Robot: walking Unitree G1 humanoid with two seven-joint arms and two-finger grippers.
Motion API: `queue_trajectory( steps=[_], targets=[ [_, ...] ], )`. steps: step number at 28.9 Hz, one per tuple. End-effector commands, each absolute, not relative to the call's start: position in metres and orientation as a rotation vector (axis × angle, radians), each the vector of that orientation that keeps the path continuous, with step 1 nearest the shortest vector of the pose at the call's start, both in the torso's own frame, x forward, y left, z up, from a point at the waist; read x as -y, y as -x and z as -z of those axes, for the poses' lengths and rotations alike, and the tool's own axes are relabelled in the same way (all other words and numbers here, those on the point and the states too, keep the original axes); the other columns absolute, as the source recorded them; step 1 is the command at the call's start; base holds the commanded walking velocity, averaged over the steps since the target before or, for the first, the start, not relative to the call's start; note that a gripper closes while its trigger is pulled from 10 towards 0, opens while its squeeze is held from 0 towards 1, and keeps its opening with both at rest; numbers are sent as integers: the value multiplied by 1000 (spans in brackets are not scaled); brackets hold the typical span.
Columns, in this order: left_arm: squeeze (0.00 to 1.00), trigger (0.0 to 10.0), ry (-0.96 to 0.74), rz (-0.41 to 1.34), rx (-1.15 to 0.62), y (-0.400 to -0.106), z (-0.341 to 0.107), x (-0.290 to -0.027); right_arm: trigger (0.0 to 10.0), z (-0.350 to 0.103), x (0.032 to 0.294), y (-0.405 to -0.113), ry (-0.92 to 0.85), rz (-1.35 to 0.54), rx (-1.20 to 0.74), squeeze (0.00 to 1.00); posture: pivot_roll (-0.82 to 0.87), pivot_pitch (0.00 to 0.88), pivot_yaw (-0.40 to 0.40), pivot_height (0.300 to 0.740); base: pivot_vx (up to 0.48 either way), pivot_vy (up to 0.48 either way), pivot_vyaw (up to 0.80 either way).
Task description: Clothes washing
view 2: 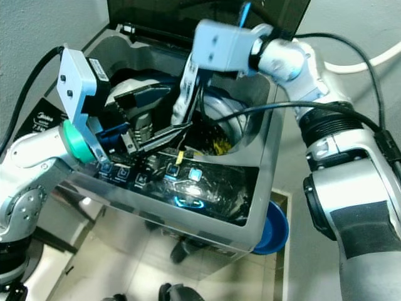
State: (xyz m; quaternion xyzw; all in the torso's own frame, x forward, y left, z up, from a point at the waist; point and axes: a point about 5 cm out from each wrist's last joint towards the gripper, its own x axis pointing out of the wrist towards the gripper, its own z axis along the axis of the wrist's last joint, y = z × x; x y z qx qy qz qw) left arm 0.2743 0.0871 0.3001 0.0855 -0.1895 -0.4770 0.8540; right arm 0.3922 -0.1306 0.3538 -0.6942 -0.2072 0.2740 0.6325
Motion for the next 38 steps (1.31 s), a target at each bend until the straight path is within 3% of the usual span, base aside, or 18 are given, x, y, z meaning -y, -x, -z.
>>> queue_trajectory(
  steps=[1,10,12,14,15,17,19,20,21,22,23,24,25,33,35,37,38],
  targets=[
    [0,10000,-193,1015,398,-273,-299,-85,10000,-359,130,-390,1638,-643,478,0,69,66,-40,740,0,0,0],
    [0,10000,-195,1007,397,-273,-298,-87,10000,-363,148,-387,1745,-681,353,0,67,67,-44,740,0,0,0],
    [0,10000,-190,1007,399,-273,-298,-87,10000,-392,156,-379,1424,-659,484,0,61,64,-44,740,0,0,0],
    [0,10000,-190,1007,399,-273,-298,-87,10000,-392,156,-379,1424,-659,484,0,61,64,-44,740,0,0,0],
    [0,10000,-189,1007,401,-274,-298,-87,10000,-418,160,-373,1148,-608,629,0,56,62,-43,740,0,0,0],
    [0,10000,-189,1007,401,-274,-298,-87,10000,-418,160,-373,1148,-608,629,0,56,62,-43,740,0,0,0],
    [0,10000,-189,1014,406,-274,-299,-85,10000,-453,180,-369,659,-367,832,0,55,57,-38,740,0,0,0],
    [0,10000,-189,1014,406,-274,-299,-85,10000,-453,180,-369,659,-367,832,0,55,57,-38,740,0,0,0],
    [0,10000,-189,1018,409,-275,-299,-84,10000,-454,184,-372,421,-293,871,0,56,56,-34,740,0,0,0],
    [0,10000,-189,1018,409,-275,-299,-84,10000,-454,184,-372,421,-293,871,0,56,56,-34,740,0,0,0],
    [0,10000,-189,1021,411,-275,-300,-84,10000,-449,185,-376,272,-258,880,0,55,56,-34,740,0,0,0],
    [0,10000,-189,1021,411,-275,-300,-84,10000,-449,185,-376,272,-258,880,0,55,56,-34,740,0,0,0],
    [0,10000,-189,1022,412,-276,-300,-84,10000,-442,178,-379,164,-262,882,0,54,53,-35,740,0,0,0],
    [0,10000,-187,1014,412,-275,-299,-84,10000,-406,134,-388,57,-386,834,0,66,55,-49,740,0,0,0],
    [0,10000,-188,1006,411,-274,-299,-86,10000,-393,118,-384,263,-461,856,0,71,56,-50,740,0,0,0],
    [0,10000,-188,1006,411,-274,-299,-86,10000,-393,118,-384,263,-461,856,0,71,56,-50,740,0,0,0],
    [0,10000,-190,1002,411,-274,-299,-86,10000,-386,107,-374,550,-581,896,0,72,57,-50,740,0,0,0]
  ],
)
